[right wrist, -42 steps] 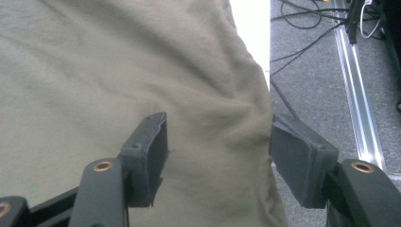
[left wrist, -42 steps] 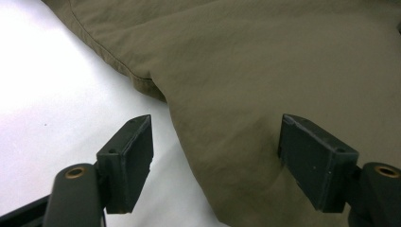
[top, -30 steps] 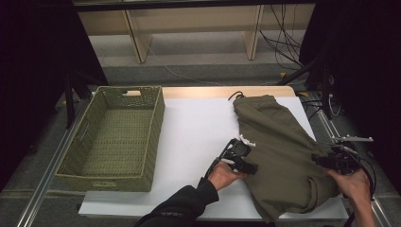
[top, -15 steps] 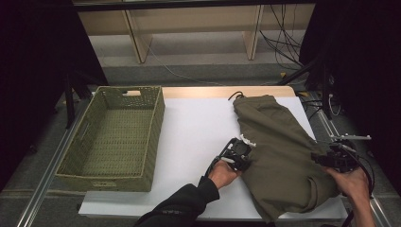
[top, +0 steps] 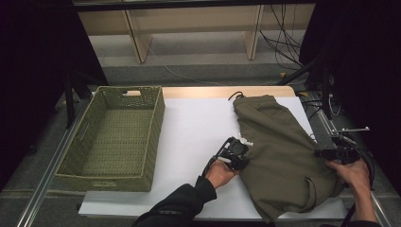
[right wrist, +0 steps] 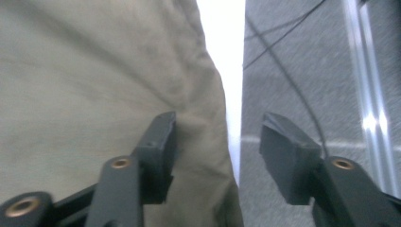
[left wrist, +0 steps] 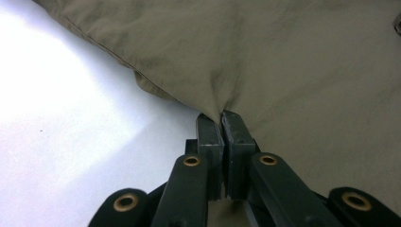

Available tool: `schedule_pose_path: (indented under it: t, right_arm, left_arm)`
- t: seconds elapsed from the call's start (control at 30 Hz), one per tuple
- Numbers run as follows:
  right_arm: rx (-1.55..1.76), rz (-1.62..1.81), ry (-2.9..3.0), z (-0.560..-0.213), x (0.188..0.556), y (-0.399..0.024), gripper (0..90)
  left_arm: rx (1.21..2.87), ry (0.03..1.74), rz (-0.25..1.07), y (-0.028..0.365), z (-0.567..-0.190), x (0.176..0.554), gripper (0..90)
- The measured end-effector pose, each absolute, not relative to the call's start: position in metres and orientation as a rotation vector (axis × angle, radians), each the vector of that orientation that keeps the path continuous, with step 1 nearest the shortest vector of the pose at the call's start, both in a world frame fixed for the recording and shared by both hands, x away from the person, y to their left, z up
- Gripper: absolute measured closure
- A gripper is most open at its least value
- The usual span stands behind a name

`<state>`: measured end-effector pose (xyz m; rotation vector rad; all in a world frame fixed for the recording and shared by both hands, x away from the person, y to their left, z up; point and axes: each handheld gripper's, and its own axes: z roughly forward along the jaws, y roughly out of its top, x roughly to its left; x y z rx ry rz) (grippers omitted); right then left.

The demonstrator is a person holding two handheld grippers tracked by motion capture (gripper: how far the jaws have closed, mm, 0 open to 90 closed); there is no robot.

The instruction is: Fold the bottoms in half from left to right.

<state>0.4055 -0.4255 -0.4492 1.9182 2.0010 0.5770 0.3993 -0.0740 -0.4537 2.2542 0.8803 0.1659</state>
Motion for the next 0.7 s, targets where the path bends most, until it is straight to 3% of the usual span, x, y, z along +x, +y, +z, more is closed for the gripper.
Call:
schedule_pose_path:
  t: [0.17,0.23,0.7]
  right_arm:
    - [1.935,0.528,2.090,-0.456,0.409,-0.417,81.3]
    - [1.942,0.543,2.113,-0.454,0.408,-0.415,87.6]
    - [1.919,0.604,2.236,-0.454,0.386,-0.361,89.3]
  left_arm:
    - [2.247,0.879,0.167,-0.067,-0.452,0.398,87.2]
    - [2.246,0.875,0.169,-0.063,-0.450,0.398,87.2]
    - [2.230,0.915,0.147,-0.002,-0.446,0.396,87.2]
